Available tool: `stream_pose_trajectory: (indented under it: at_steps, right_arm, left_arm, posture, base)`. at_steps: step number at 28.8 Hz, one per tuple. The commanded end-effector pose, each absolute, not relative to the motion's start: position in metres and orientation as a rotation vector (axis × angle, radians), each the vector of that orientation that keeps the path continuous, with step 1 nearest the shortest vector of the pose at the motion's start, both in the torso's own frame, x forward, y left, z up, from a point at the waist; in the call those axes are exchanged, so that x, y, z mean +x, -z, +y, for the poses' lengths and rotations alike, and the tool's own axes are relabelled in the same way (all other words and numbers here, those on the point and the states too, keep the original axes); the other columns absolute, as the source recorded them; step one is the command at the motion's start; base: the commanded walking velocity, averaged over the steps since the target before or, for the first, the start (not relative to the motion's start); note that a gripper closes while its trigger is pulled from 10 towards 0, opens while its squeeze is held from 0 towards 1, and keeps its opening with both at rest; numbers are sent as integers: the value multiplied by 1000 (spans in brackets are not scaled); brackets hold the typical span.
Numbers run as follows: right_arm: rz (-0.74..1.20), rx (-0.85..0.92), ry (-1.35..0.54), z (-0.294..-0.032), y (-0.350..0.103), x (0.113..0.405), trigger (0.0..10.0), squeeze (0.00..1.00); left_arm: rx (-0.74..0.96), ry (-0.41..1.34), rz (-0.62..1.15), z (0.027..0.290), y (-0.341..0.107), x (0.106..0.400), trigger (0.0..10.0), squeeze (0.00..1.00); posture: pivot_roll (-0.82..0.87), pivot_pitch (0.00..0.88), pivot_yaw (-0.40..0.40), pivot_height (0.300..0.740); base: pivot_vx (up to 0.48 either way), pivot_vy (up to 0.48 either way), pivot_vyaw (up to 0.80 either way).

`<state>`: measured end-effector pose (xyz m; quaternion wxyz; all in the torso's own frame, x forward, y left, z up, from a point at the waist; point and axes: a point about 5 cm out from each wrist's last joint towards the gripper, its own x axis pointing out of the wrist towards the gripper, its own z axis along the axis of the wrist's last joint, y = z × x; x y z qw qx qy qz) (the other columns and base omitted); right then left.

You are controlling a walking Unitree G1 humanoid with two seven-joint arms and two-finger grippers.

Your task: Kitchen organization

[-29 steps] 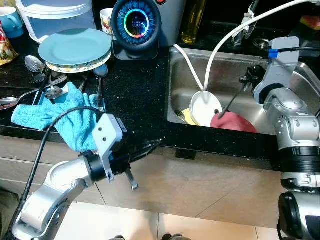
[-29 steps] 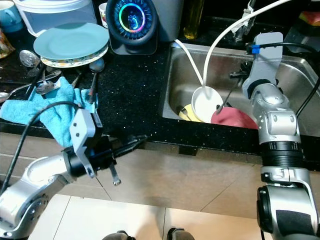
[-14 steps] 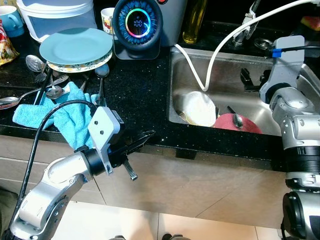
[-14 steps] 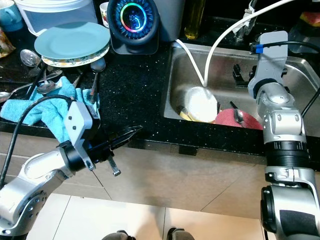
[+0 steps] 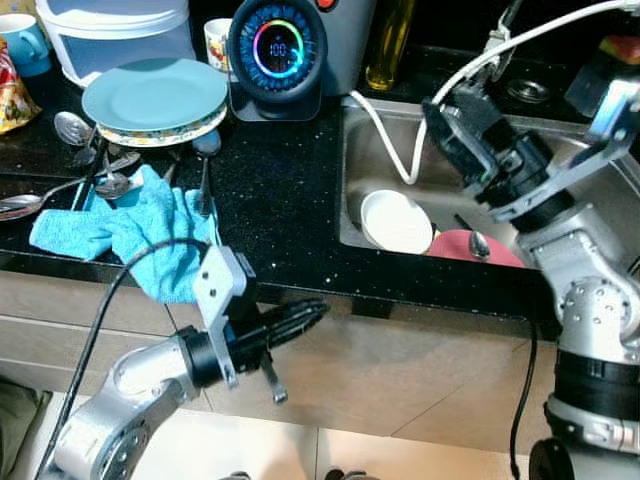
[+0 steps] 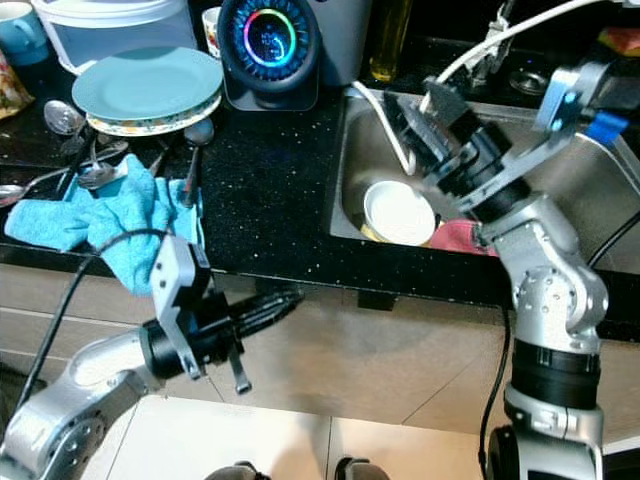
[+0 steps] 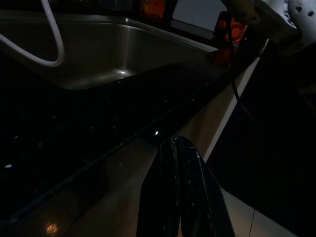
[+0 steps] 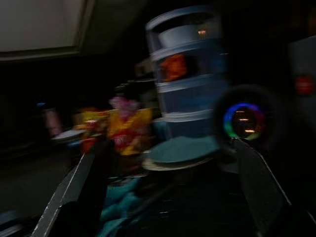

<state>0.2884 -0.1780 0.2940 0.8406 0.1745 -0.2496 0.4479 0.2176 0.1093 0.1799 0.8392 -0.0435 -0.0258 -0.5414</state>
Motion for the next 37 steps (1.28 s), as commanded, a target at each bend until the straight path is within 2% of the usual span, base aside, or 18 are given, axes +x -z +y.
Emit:
stream_pose_trajectory:
  at_steps: [1,12,19,22,23,24,27,34,36,37]
  right_arm:
    - [-531,365,-1009,-173,-295,282,10000,0]
    - [-384,409,-1248,-167,-262,256,10000,0]
    - [-272,363,-1293,-161,-244,251,10000,0]
    - [-158,271,-1279,-156,-227,253,10000,0]
    - [-4,141,-1256,-153,-202,255,10000,0]
    - [69,92,-1244,-153,-190,255,10000,0]
    - [194,2,-1214,-156,-166,255,10000,0]
    - [364,-94,-1102,-164,-125,260,10000,0]
    - [408,-132,-983,-167,-105,270,10000,0]
    - [408,-132,-983,-167,-105,270,10000,0]
  left_arm:
    - [-106,1151,-29,110,-176,217,10000,0]
    - [-124,1142,1,114,-167,215,10000,0]
    - [-121,1148,15,116,-165,214,10000,0]
    - [-121,1143,15,116,-164,215,10000,0]
    - [-113,1134,26,117,-160,216,10000,0]
    - [-104,1129,37,118,-156,217,10000,0]
    - [-103,1101,65,121,-146,218,10000,0]
    - [-107,988,144,136,-120,225,10000,0]
    - [-118,876,179,146,-105,232,10000,0]
    - [-118,876,179,146,-105,232,10000,0]
  posture:
    - [124,127,-52,740]
    - [118,132,-60,740]
    - [119,131,-61,740]
    - [119,130,-63,740]
    - [116,128,-65,740]
    - [116,128,-65,740]
    - [115,128,-64,740]
    - [111,132,-65,740]
    - [111,132,-65,740]
    - [111,132,-65,740]
  base:
    - [-274,0,0]
    - [-325,0,0]
    - [-363,0,0]
    - [-107,0,0]
    - [0,0,0]
    - [0,0,0]
    - [0,0,0]
    - [0,0,0]
    - [0,0,0]
    - [0,0,0]
